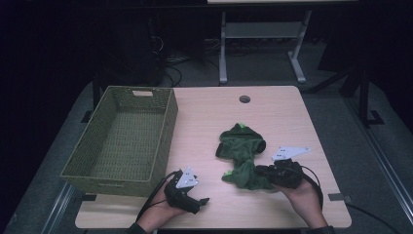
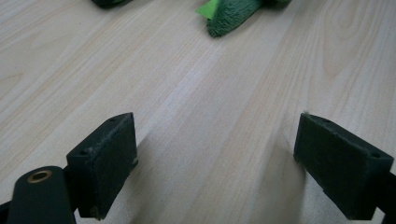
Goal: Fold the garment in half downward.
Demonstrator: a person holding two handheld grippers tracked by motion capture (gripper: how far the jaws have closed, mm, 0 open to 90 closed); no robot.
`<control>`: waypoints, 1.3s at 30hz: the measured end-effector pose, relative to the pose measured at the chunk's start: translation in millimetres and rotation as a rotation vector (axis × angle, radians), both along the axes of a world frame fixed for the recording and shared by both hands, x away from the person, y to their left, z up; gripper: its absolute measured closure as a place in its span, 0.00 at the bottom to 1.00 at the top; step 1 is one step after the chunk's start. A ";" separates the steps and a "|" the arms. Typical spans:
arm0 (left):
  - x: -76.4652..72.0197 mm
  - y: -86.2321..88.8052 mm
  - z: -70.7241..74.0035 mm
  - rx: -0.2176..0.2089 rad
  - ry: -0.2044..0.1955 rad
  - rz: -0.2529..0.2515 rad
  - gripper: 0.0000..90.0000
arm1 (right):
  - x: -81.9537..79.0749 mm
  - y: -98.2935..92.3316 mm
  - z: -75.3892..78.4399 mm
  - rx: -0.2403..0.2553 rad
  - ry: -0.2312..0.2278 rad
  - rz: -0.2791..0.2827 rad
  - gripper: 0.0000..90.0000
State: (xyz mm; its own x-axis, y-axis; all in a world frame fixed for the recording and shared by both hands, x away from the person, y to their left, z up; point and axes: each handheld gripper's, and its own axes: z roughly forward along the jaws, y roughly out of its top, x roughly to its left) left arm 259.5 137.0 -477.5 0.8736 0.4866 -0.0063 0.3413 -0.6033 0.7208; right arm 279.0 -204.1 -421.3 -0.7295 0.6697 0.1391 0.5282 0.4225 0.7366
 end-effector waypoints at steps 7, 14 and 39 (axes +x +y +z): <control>0.6 0.2 0.2 0.003 -0.003 -0.004 0.14 | -1.7 -4.5 14.0 0.043 -0.039 -0.006 0.95; 0.8 0.2 0.2 0.004 -0.006 -0.005 0.14 | 9.2 20.6 22.8 0.033 -0.059 0.048 1.00; 0.6 0.1 0.2 0.004 -0.001 -0.004 0.14 | 16.4 26.8 -31.0 -0.111 0.055 0.042 0.96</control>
State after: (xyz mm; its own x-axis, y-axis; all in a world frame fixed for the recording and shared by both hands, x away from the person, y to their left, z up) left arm 260.0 137.1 -477.3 0.8757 0.4829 -0.0030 0.3377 -0.6077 0.7188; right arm 295.4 -177.3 -452.3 -0.7503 0.6524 0.1068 0.5469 0.5219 0.6546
